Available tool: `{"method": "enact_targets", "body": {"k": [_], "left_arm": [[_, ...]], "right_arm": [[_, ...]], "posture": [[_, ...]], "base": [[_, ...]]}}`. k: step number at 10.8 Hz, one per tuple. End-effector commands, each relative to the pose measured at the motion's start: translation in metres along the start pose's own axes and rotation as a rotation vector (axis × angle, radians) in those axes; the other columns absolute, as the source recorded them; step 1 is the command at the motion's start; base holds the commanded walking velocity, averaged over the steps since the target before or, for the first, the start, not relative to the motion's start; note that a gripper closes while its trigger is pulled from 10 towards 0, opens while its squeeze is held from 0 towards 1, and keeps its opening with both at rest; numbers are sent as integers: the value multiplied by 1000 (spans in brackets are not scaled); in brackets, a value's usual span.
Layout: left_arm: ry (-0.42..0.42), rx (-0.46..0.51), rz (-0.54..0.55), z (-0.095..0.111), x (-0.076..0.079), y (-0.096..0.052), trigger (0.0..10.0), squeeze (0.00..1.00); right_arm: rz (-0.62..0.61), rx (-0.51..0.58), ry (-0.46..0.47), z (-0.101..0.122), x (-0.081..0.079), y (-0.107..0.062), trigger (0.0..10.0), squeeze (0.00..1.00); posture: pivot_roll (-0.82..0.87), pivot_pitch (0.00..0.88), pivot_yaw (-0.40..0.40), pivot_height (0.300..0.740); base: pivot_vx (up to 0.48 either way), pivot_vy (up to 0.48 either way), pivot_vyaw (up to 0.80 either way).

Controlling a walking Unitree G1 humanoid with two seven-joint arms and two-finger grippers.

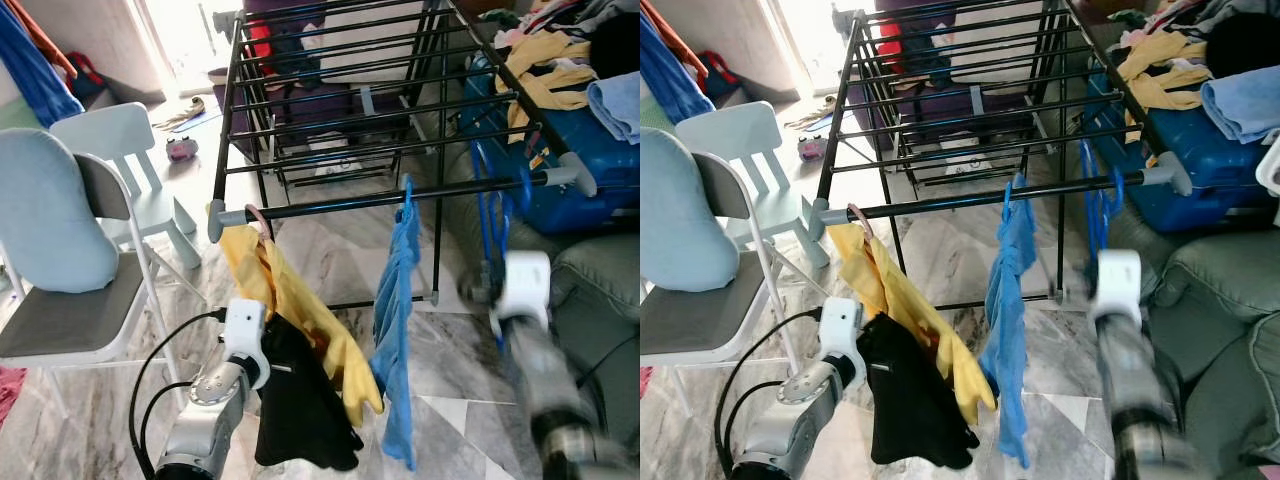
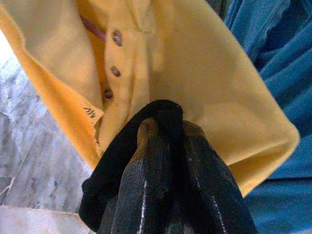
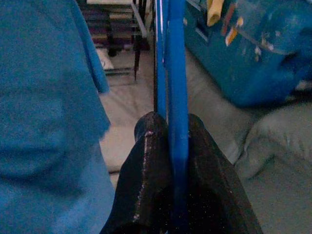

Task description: Hang hanger

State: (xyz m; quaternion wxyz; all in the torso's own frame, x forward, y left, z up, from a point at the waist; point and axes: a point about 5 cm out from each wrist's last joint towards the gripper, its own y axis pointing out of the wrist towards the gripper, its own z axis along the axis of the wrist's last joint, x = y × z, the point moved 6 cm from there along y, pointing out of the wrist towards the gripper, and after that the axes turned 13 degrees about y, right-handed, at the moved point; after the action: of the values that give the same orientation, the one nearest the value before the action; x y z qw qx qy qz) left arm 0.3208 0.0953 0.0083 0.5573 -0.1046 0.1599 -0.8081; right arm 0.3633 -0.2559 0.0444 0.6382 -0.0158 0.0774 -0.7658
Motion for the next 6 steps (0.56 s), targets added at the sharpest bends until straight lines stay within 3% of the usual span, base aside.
{"method": "enact_targets", "body": {"k": [1, 3, 6], "left_arm": [[16, 23, 29, 7, -8, -1, 10000, 0], [22, 27, 31, 6, -8, 0, 10000, 0], [25, 34, 31, 8, -7, 2, 10000, 0]], "right_arm": [[31, 26, 20, 4, -8, -1, 10000, 0], [7, 31, 30, -4, 1, -14, 10000, 0], [13, 39, 36, -3, 0, -18, 10000, 0]], "posture": [[-132, 0, 94, 740], [-145, 0, 96, 740], [-154, 0, 96, 740]], "base": [[0, 0, 0], [0, 0, 0], [0, 0, 0]]}}
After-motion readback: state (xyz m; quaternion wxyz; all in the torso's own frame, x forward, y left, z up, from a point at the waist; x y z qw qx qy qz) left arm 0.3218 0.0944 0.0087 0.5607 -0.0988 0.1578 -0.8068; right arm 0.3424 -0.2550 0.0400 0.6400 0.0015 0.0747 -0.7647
